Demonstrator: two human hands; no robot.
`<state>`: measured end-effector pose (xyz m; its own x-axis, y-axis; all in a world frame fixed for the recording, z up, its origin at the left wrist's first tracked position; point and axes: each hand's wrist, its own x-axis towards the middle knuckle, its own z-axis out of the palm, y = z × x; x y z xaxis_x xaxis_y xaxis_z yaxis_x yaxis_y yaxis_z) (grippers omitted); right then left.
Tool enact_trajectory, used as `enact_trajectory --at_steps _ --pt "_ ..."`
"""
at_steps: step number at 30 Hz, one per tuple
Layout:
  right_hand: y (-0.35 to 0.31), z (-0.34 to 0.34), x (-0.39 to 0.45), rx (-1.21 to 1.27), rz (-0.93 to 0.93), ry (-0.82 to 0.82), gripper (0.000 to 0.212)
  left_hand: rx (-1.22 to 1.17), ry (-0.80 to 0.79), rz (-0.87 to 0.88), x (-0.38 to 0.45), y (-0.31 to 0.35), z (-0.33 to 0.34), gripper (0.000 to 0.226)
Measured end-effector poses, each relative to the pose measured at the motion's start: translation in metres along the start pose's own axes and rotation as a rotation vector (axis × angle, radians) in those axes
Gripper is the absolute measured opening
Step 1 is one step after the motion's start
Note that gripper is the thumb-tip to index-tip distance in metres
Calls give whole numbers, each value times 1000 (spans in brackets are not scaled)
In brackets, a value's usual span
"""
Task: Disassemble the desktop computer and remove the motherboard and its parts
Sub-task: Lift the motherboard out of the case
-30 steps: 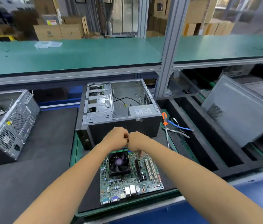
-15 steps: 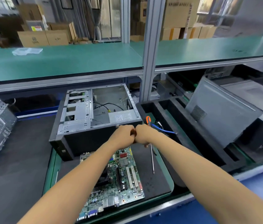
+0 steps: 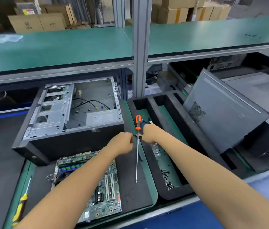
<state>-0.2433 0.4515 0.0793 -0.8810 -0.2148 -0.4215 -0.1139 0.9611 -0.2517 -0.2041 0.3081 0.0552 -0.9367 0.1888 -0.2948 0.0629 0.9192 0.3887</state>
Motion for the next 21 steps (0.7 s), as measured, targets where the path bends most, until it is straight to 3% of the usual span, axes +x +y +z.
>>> enact_trajectory --at_steps 3,9,14,21 --pt "-13 -1 6 -34 -33 -38 20 -18 17 5 6 2 -8 13" --pt "-58 -28 6 -106 -128 115 10 -71 127 2 7 8 -38 16" --pt "-86 -41 -5 -154 -172 145 9 -33 210 9 -8 -5 -62 15" --pt "-147 -23 -30 -239 -244 125 29 6 211 10 -56 -52 -79 5"
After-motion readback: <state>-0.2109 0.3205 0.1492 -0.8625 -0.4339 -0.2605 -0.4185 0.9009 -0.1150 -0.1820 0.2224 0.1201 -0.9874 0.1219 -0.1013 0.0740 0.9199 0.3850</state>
